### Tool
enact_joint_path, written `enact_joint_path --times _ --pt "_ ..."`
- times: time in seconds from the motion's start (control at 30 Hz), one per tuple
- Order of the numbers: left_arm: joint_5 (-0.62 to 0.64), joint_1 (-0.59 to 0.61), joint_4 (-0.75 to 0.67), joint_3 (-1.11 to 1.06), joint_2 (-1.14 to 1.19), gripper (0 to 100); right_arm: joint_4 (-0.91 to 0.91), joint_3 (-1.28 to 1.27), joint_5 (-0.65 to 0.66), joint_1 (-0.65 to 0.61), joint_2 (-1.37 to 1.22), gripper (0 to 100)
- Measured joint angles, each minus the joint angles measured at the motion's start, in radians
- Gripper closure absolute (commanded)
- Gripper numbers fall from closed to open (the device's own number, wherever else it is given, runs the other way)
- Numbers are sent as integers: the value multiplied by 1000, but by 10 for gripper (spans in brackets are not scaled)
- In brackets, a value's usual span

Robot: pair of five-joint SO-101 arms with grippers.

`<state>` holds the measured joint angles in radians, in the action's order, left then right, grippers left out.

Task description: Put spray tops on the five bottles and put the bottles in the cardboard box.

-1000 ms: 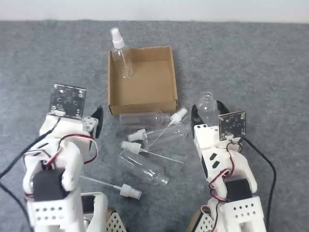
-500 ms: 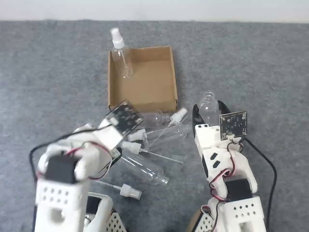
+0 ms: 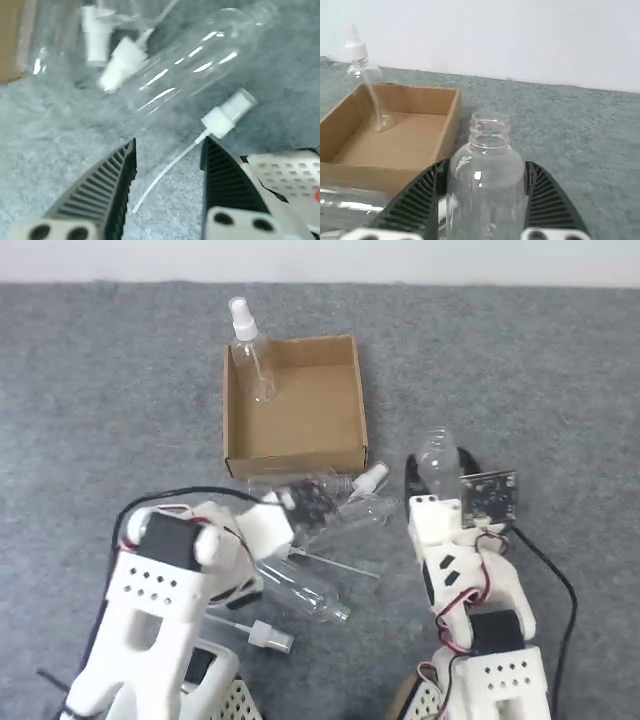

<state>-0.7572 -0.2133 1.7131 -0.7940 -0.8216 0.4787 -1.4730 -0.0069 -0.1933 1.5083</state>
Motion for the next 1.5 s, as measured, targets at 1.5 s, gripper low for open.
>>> enact_joint_path --times 1.5 --pt "-224 -308 -153 -83 548 830 -75 0 -163 295 0 898"
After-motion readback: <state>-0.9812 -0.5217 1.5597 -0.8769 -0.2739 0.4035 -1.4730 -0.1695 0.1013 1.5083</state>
